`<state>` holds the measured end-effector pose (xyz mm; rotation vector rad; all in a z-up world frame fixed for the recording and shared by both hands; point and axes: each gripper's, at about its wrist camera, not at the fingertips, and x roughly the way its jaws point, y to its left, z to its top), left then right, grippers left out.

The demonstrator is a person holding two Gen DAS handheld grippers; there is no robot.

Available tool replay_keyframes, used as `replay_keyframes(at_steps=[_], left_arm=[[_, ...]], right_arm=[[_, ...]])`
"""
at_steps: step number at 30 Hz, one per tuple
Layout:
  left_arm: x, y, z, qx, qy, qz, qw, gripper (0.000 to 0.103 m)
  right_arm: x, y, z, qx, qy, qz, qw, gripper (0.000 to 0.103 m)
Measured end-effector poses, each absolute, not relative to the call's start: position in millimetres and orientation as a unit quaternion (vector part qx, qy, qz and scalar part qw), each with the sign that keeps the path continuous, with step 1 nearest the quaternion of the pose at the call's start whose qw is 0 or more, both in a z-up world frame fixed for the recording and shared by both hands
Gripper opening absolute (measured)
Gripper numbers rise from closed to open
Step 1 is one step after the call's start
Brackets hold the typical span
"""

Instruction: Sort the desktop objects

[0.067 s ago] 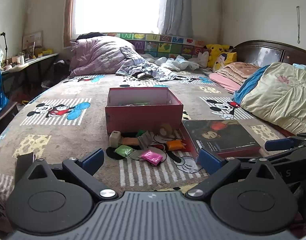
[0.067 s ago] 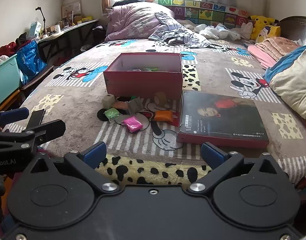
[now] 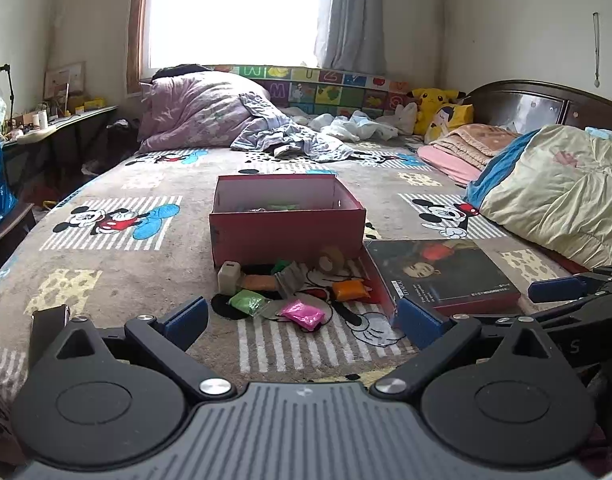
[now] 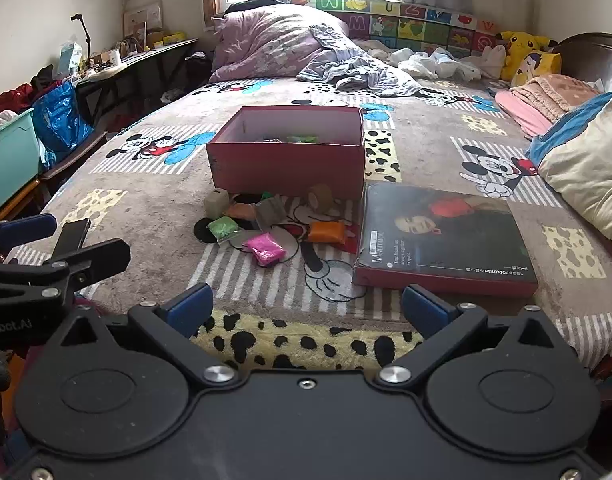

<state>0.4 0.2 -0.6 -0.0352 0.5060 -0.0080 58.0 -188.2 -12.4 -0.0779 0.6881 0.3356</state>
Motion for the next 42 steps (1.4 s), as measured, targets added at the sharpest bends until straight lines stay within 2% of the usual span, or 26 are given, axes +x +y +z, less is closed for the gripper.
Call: replay_keyframes(at_steps=[42], left_arm=[[8, -6, -4, -0.021, 0.261, -0.006, 0.965, 0.102]], right_arm=[[68, -186, -21, -0.041, 0.342, 0.16, 0.925, 0.103]])
